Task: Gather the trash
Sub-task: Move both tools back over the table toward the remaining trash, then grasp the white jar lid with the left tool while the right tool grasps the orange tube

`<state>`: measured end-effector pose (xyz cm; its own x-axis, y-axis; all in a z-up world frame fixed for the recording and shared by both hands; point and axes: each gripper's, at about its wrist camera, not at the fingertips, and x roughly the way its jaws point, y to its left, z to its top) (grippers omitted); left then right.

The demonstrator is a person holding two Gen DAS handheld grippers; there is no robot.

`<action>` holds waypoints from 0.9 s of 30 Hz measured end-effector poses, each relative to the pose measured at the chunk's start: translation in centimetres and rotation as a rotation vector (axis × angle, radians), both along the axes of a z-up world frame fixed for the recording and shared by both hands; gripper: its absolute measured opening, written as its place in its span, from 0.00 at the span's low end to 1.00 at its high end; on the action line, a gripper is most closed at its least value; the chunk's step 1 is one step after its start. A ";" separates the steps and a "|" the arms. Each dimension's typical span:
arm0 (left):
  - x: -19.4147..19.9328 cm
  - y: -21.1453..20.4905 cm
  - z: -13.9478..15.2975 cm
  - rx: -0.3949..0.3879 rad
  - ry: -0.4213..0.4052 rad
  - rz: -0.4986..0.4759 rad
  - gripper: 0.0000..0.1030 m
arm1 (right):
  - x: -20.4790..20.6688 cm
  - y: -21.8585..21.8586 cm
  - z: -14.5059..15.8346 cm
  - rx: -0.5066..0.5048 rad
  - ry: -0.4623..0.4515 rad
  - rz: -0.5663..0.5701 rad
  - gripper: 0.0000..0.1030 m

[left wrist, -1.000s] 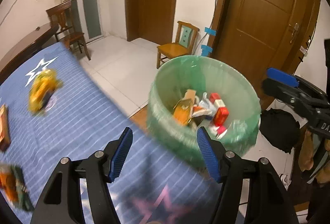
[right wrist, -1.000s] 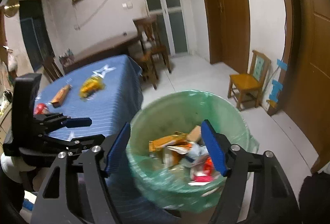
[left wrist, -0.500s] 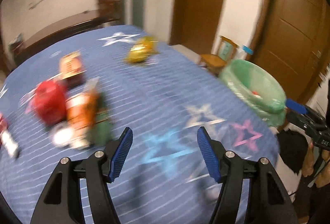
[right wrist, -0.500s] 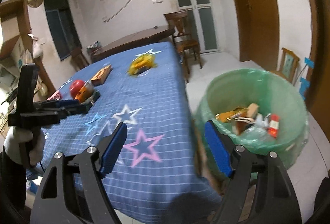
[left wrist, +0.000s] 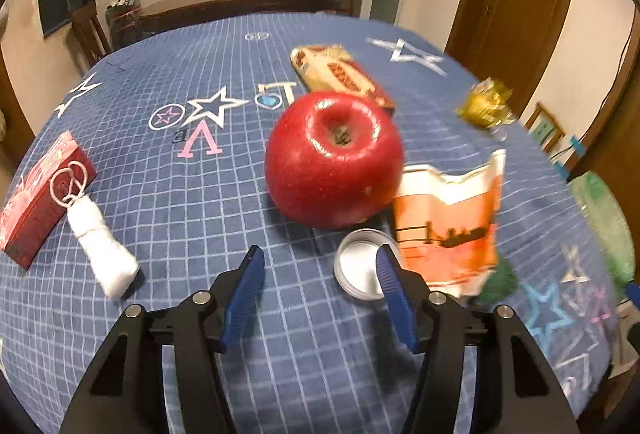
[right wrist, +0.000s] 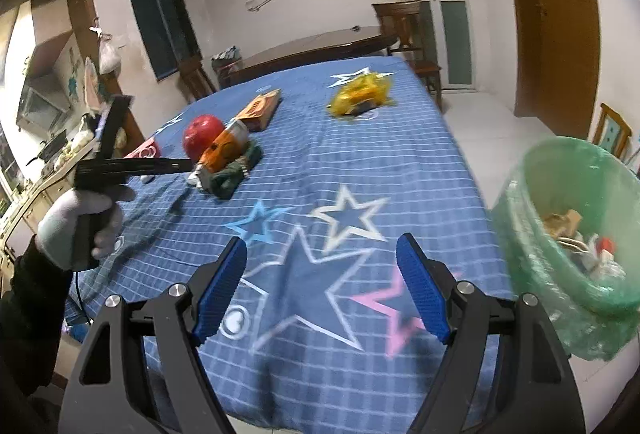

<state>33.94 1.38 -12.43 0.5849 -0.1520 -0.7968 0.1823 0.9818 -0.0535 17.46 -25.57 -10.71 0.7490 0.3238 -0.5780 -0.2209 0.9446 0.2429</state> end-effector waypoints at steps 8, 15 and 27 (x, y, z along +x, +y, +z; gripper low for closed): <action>-0.1 2.2 -1.0 0.085 0.011 0.025 0.58 | 2.0 3.1 0.0 -0.019 0.013 0.073 0.72; -2.0 6.5 -0.8 0.166 -0.002 0.094 0.58 | 4.1 6.2 -0.6 -0.024 0.036 0.151 0.72; -4.6 6.3 0.9 0.039 -0.056 -0.040 0.58 | 13.1 10.7 -0.9 0.067 0.188 0.242 0.64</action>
<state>29.39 7.68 -11.56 0.6225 -0.1454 -0.7690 0.2232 0.9748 -0.0036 30.54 -14.88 -11.64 0.5277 0.5212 -0.6707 -0.3824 0.8508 0.3603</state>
